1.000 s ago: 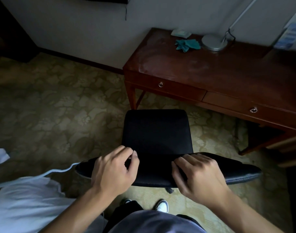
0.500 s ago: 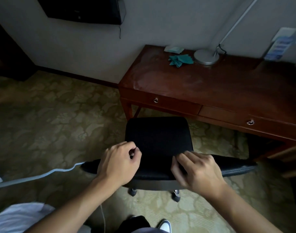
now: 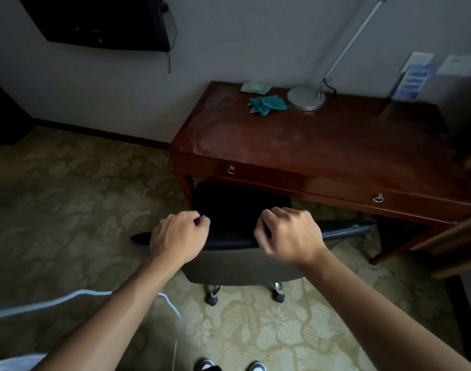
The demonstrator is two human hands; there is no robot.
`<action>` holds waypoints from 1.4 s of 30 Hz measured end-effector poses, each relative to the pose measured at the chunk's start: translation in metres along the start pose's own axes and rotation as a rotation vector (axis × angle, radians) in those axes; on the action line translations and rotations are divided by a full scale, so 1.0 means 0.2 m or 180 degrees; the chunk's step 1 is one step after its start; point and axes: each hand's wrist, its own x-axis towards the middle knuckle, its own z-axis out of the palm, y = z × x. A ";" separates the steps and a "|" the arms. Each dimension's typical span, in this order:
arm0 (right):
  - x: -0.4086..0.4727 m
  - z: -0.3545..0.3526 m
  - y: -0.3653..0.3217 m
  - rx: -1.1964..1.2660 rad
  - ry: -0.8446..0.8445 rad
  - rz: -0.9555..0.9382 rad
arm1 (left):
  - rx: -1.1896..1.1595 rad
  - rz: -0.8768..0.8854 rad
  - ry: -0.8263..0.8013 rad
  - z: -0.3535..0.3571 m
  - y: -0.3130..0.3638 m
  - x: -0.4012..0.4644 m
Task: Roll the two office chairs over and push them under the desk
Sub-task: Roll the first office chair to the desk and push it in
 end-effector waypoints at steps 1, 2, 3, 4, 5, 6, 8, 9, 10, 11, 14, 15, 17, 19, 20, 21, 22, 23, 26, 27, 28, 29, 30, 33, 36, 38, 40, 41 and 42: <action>0.02 0.01 0.01 -0.0030 0.0024 0.0023 | -0.0007 -0.0026 -0.0012 0.00 0.00 0.03; 0.04 0.02 0.01 -0.0066 0.0050 0.0049 | -0.0026 -0.0060 -0.0026 -0.01 0.00 0.06; 0.06 0.03 0.01 -0.0092 0.0078 0.0072 | -0.0038 -0.0094 -0.0036 -0.02 0.00 0.09; 0.08 0.05 0.01 -0.0089 0.0101 0.0100 | -0.0042 -0.0124 -0.0041 -0.02 -0.01 0.12; 0.09 0.06 0.01 -0.0087 0.0121 0.0126 | -0.0051 -0.0139 -0.0045 -0.03 -0.01 0.15; 0.11 0.07 0.01 -0.0092 0.0124 0.0150 | -0.0061 -0.0146 -0.0053 -0.03 -0.01 0.17; 0.16 0.10 0.02 -0.0094 0.0109 0.0197 | -0.0069 -0.0168 -0.0070 -0.04 -0.02 0.24; 0.18 0.11 0.02 -0.0085 0.0090 0.0221 | -0.0068 -0.0173 -0.0086 -0.05 -0.01 0.27; 0.21 0.12 0.03 -0.0080 0.0074 0.0247 | -0.0063 -0.0171 -0.0107 -0.05 -0.01 0.30; 0.24 0.13 0.04 -0.0076 0.0061 0.0269 | -0.0061 -0.0153 -0.0133 -0.05 -0.01 0.35; 0.32 0.17 0.07 -0.0051 0.0036 0.0310 | -0.0068 -0.0074 -0.0211 -0.05 -0.01 0.46; 0.35 0.19 0.08 -0.0075 0.0039 0.0329 | -0.0059 -0.0061 -0.0209 -0.04 -0.01 0.51; 0.42 0.22 0.10 -0.0119 0.0006 0.0389 | -0.0032 -0.0076 -0.0175 -0.04 -0.01 0.59; 0.49 0.25 0.12 -0.0147 0.0011 0.0452 | -0.0049 -0.0067 -0.0152 -0.04 -0.01 0.68; 0.52 0.27 0.13 -0.0136 0.0013 0.0492 | -0.0054 -0.0069 -0.0146 -0.04 -0.01 0.73; 0.55 0.28 0.14 -0.0129 0.0025 0.0526 | -0.0050 -0.0069 -0.0144 -0.05 0.00 0.77; 0.59 0.30 0.15 -0.0131 0.0035 0.0572 | -0.0049 -0.0067 -0.0147 -0.05 0.00 0.83; 0.62 0.32 0.16 -0.0145 0.0052 0.0626 | -0.0044 -0.0075 -0.0170 -0.05 0.00 0.88; 0.74 0.38 0.18 -0.0185 0.0040 0.0762 | -0.0013 -0.0061 -0.0217 -0.06 -0.02 1.06; 0.79 0.41 0.19 -0.0205 0.0055 0.0785 | -0.0008 -0.0022 -0.0182 -0.06 -0.03 1.13; 0.83 0.43 0.19 -0.0211 0.0058 0.0815 | -0.0003 0.0021 -0.0137 -0.06 -0.05 1.19; 0.86 0.45 0.19 -0.0219 0.0056 0.0845 | -0.0011 0.0060 -0.0105 -0.06 -0.06 1.24; 0.92 0.48 0.19 -0.0227 0.0042 0.0886 | -0.0006 0.0100 -0.0087 -0.06 -0.08 1.30; 1.04 0.56 0.19 -0.0240 0.0035 0.0969 | -0.0029 0.0142 -0.0085 -0.07 -0.11 1.47; 1.18 0.63 0.19 -0.0245 0.0057 0.1010 | -0.0065 0.0171 -0.0096 -0.09 -0.15 1.64; 1.24 0.66 0.22 -0.0273 0.0061 0.1020 | -0.0135 0.0183 -0.0152 -0.07 -0.17 1.73; 1.26 0.67 0.26 -0.0332 0.0093 0.1010 | -0.0272 0.0258 -0.0008 -0.04 -0.17 1.76; 1.26 0.68 0.28 -0.0337 0.0115 0.1007 | -0.0348 0.0355 0.0164 -0.02 -0.17 1.76; 1.25 0.68 0.29 -0.0329 0.0123 0.1019 | -0.0408 0.0448 0.0310 -0.01 -0.17 1.75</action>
